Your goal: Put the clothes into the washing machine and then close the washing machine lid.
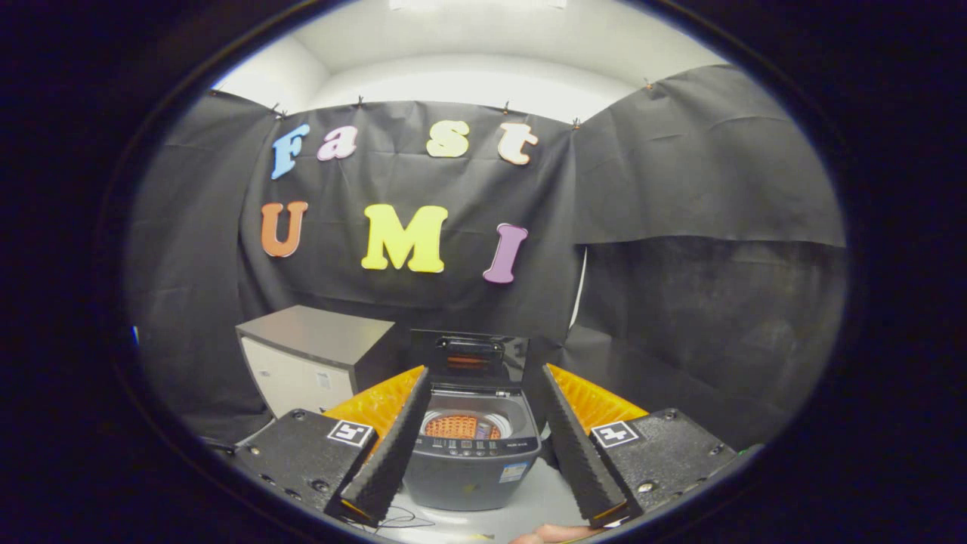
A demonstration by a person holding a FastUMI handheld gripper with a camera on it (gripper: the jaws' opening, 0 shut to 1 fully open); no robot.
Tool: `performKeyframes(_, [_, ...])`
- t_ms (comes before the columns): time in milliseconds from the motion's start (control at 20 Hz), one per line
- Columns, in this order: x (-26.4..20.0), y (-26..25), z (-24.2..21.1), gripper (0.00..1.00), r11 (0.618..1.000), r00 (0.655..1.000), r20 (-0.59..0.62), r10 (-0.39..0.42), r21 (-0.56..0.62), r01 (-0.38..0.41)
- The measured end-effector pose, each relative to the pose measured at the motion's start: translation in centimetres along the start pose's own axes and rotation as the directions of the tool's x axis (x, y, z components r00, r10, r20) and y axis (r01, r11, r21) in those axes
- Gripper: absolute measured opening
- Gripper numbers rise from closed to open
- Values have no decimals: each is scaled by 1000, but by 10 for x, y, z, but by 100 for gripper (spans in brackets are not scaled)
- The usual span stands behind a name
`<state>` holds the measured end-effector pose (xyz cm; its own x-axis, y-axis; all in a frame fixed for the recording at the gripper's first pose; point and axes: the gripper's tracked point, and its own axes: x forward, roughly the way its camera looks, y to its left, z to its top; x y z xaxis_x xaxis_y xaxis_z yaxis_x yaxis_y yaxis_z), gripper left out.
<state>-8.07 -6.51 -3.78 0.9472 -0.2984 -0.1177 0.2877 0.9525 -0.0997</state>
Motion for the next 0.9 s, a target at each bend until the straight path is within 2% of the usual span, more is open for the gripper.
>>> performKeyframes(250, [-44, -15, -6, 90, 996, 996, 31, 87, -27, -86])
performKeyframes(550, [-91, -14, -20, 91, 976, 975, 65, 212, -56, -209])
performKeyframes(900, [-107, -27, -23, 91, 972, 968, 89, 236, -43, -233])
